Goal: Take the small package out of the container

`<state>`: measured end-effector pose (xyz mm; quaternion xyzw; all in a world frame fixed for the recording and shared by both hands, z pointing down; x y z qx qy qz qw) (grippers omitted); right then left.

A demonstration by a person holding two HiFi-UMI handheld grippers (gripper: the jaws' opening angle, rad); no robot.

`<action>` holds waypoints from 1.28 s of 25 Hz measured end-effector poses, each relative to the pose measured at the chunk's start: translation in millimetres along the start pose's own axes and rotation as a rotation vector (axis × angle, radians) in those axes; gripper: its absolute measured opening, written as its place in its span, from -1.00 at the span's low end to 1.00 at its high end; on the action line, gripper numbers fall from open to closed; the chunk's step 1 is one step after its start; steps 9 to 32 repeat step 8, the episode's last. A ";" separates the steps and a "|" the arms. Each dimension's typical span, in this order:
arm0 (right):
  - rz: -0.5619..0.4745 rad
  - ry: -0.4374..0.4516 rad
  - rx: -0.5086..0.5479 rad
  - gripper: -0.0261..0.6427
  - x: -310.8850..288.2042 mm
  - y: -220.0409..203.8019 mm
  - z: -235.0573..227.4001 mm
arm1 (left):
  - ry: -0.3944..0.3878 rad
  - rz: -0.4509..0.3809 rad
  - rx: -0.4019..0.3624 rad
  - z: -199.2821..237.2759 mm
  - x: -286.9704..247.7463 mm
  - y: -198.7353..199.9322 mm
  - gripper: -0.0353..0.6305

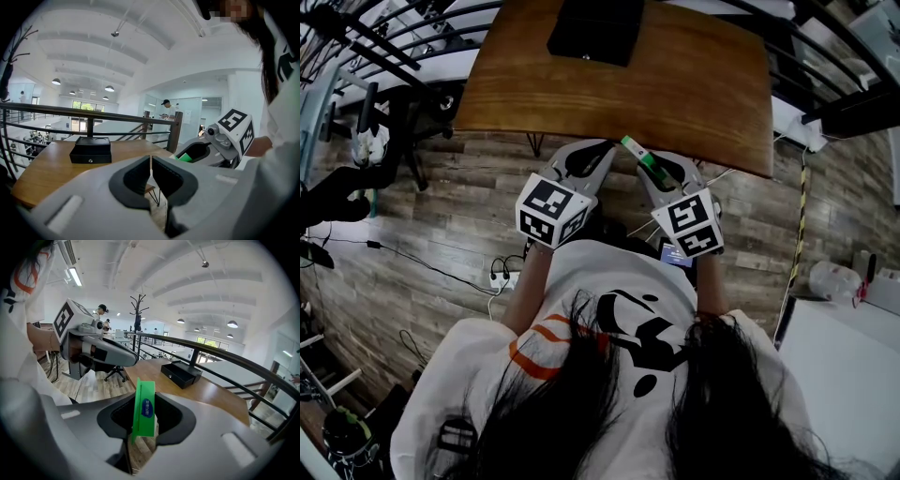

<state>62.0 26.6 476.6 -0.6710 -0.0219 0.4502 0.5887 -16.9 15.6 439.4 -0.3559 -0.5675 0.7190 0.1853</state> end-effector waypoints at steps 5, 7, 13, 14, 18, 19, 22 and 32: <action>0.002 -0.009 -0.009 -0.56 3.9 -4.4 -8.6 | -0.007 -0.001 -0.003 -0.6 -5.1 1.0 -0.89; 0.003 -0.013 -0.013 -0.56 6.6 -6.5 -13.1 | -0.008 -0.001 -0.006 -1.3 -7.6 3.1 -0.89; 0.004 -0.015 -0.016 -0.56 8.1 -7.6 -15.5 | -0.008 -0.001 -0.007 -1.7 -8.9 4.1 -0.89; 0.004 -0.015 -0.016 -0.56 8.1 -7.6 -15.5 | -0.008 -0.001 -0.007 -1.7 -8.9 4.1 -0.89; 0.004 -0.015 -0.016 -0.56 8.1 -7.6 -15.5 | -0.008 -0.001 -0.007 -1.7 -8.9 4.1 -0.89; 0.004 -0.015 -0.016 -0.56 8.1 -7.6 -15.5 | -0.008 -0.001 -0.007 -1.7 -8.9 4.1 -0.89; 0.004 -0.015 -0.016 -0.56 8.1 -7.6 -15.5 | -0.008 -0.001 -0.007 -1.7 -8.9 4.1 -0.89; 0.004 -0.015 -0.016 -0.56 8.1 -7.6 -15.5 | -0.008 -0.001 -0.007 -1.7 -8.9 4.1 -0.89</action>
Point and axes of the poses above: the fingertips, and each gripper's own axes: x backward along the fingers, z to its left, y out of its top, the point moved 2 cm from there along x, backward along the fingers, and after that the axes turned 3 degrees about -x, right-handed, at the moved point
